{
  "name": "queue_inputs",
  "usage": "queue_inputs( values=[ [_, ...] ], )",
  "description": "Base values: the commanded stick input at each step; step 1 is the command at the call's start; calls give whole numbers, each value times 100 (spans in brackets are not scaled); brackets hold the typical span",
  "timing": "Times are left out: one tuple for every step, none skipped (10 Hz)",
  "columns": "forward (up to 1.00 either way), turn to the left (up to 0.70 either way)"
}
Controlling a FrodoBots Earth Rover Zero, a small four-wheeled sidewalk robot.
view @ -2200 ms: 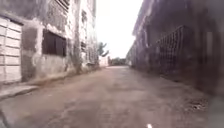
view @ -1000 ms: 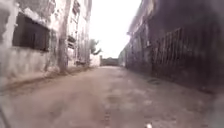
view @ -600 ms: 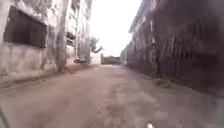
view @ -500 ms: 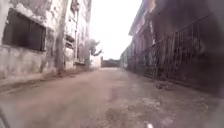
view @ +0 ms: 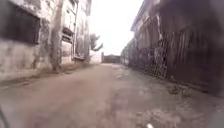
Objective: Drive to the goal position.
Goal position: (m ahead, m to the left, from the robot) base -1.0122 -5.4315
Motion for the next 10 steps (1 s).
queue_inputs(
  values=[
    [100,0],
    [100,0],
    [100,0],
    [100,0],
    [100,0],
    [100,0],
    [100,0],
    [100,-40],
    [100,-40],
    [100,0]
  ],
)
